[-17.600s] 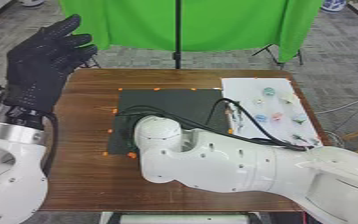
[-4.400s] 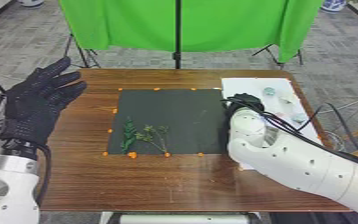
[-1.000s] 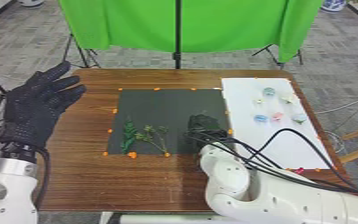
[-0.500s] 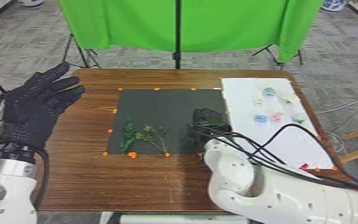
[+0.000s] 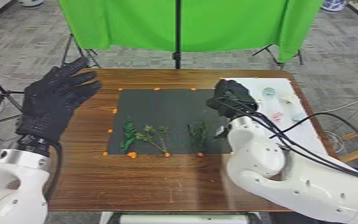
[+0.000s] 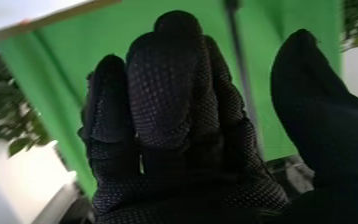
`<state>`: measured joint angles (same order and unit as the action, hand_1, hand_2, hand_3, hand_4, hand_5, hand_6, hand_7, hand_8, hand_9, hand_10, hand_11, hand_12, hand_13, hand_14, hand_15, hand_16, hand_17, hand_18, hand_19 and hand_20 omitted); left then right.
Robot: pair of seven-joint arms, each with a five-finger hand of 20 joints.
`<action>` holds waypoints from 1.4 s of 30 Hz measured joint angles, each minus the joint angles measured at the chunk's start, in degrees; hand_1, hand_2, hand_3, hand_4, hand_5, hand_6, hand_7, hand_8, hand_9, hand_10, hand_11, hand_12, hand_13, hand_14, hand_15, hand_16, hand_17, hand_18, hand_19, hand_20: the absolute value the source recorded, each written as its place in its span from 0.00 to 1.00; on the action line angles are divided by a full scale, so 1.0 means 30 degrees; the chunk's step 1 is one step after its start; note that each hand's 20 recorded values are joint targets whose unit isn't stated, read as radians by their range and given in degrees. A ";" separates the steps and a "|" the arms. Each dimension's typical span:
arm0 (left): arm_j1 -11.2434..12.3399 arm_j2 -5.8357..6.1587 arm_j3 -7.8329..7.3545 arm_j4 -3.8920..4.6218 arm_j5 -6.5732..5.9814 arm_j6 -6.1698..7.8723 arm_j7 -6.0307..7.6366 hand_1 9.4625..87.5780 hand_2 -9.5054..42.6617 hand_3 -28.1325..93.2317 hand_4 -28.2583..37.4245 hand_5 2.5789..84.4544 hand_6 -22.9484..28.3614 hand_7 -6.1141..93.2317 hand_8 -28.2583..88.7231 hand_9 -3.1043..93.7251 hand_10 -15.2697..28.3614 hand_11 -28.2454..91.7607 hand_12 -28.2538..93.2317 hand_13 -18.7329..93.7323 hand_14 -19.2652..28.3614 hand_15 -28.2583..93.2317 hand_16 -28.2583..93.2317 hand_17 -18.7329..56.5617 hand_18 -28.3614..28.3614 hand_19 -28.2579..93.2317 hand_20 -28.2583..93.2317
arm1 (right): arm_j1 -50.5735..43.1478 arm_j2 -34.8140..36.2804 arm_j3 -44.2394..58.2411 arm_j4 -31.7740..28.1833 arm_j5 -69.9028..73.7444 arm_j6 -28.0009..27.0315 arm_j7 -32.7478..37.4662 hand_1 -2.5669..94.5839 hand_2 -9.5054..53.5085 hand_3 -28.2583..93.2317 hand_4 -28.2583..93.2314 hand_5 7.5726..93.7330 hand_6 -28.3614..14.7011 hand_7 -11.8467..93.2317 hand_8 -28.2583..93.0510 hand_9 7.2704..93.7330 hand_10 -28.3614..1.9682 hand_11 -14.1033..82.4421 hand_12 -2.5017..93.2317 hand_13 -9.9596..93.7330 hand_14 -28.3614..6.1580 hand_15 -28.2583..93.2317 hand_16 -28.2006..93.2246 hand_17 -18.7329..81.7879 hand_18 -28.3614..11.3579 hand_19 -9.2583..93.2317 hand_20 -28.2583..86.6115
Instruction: Arrange flowers
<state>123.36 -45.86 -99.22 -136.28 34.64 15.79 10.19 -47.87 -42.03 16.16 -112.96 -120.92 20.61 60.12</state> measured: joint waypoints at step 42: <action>0.6706 -0.2347 -0.4500 -0.0612 -0.1000 0.0978 0.2341 0.10 0.36 0.86 0.00 0.41 0.62 0.18 0.17 0.34 0.79 0.46 0.33 0.37 0.98 0.68 0.15 0.11 0.92 0.69 0.32 | -0.1007 0.2676 0.0768 0.2609 0.1490 -0.6749 0.0641 0.41 0.01 0.88 0.04 0.54 0.55 0.29 0.14 0.64 0.28 0.38 0.18 0.74 0.49 0.82 0.33 0.57 0.16 1.00 0.31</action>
<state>143.48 -52.90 -112.72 -138.11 31.64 18.72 17.21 -50.90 -34.00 18.46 -105.13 -116.45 0.37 62.04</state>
